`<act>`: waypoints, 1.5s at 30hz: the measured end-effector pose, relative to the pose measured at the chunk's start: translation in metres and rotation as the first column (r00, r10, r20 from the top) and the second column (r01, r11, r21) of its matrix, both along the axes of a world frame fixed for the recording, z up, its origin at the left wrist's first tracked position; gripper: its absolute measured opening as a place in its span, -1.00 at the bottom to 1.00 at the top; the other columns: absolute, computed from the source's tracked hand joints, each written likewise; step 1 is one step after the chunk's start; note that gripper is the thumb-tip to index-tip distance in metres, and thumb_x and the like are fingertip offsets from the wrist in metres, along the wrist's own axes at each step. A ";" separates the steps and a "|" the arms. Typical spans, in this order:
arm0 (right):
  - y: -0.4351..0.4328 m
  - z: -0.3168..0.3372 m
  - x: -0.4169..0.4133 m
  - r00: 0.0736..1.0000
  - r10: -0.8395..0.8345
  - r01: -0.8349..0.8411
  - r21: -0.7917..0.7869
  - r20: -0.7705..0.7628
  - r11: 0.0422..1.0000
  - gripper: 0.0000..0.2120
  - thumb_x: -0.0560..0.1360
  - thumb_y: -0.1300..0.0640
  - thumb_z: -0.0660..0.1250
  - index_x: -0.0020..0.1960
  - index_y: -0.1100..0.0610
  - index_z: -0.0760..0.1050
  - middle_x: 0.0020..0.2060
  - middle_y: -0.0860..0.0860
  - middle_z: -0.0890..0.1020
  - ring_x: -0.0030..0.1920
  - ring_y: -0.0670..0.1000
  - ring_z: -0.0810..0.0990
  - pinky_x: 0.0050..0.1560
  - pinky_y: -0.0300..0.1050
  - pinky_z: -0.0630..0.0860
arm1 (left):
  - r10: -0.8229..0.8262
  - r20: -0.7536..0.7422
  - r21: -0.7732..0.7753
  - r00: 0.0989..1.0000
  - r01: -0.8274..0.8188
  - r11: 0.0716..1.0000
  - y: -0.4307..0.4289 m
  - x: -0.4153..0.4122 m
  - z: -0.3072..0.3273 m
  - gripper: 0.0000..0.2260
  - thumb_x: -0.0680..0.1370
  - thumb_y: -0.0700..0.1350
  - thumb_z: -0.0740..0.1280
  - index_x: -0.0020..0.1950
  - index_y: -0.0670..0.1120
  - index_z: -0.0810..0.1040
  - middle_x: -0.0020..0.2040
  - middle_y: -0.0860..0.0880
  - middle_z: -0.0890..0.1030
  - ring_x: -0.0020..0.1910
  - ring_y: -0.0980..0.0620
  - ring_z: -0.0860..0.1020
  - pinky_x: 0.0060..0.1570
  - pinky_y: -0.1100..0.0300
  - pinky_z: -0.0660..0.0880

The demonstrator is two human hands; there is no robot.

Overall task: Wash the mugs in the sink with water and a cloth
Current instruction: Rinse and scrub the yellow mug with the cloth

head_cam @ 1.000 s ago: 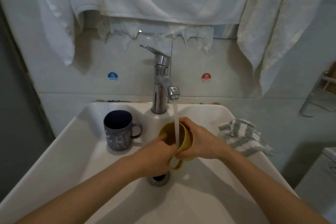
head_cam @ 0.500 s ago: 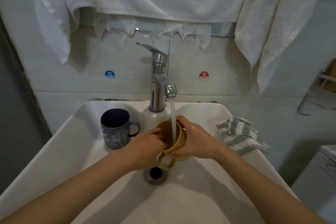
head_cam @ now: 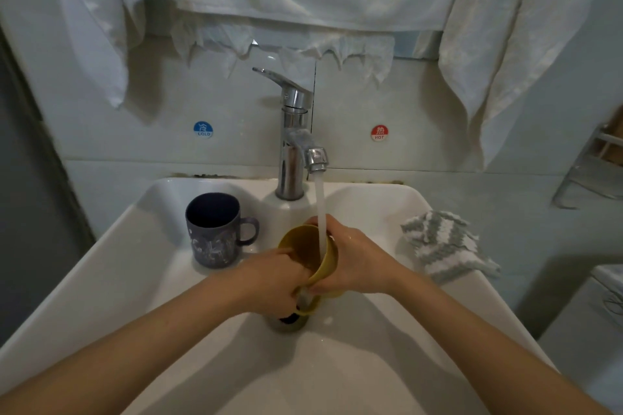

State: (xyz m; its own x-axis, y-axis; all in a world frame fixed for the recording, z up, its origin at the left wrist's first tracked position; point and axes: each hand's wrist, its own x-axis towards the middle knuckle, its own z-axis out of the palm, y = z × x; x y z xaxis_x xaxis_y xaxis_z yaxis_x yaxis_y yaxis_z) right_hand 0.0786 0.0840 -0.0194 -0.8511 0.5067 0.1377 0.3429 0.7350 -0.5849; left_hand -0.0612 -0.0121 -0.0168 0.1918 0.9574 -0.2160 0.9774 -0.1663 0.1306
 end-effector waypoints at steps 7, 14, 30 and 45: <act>0.004 -0.009 -0.002 0.997 -0.062 0.068 0.136 -0.048 0.988 -0.14 0.23 -0.06 0.57 0.40 -0.01 0.22 0.27 -0.05 0.38 0.22 -0.08 0.37 0.25 -0.13 0.43 | 0.096 0.530 0.012 0.843 -0.121 0.993 0.003 0.007 -0.001 -0.61 0.55 0.14 0.20 -0.02 -0.19 0.55 -0.12 -0.09 0.58 -0.14 0.00 0.54 -0.02 0.14 0.49; 0.020 -0.005 0.009 0.997 0.064 -0.074 -0.237 -0.050 0.969 -0.14 0.19 0.05 0.56 0.33 -0.21 0.15 0.25 -0.20 0.37 0.24 -0.15 0.41 0.18 -0.27 0.45 | -0.077 0.259 0.257 0.963 0.008 0.966 0.003 -0.003 0.011 -0.72 0.64 -0.05 0.10 0.21 -0.13 0.50 0.18 -0.08 0.56 0.17 0.02 0.49 0.33 0.31 0.18; 0.011 -0.012 0.001 0.992 -0.098 0.092 -0.073 -0.083 0.993 -0.16 0.10 0.07 0.64 0.21 -0.10 0.22 -0.03 -0.33 0.42 -0.07 -0.34 0.47 -0.13 -0.50 0.40 | 0.214 0.658 0.012 0.722 -0.294 0.956 0.014 0.037 0.028 -0.84 0.50 -0.30 0.28 0.06 -0.16 0.44 -0.09 -0.10 0.52 0.00 -0.09 0.51 -0.09 0.25 0.46; -0.005 -0.002 -0.005 0.992 -0.118 0.114 -0.079 -0.047 0.990 -0.18 0.21 0.06 0.61 0.33 -0.02 0.23 0.12 -0.18 0.43 0.14 -0.12 0.48 0.12 -0.31 0.44 | 0.326 0.663 0.056 0.673 -0.479 0.876 0.008 0.023 0.019 -0.74 0.60 -0.26 0.12 -0.28 -0.23 0.43 -0.59 0.25 0.23 -0.61 0.28 0.38 -0.52 0.51 0.29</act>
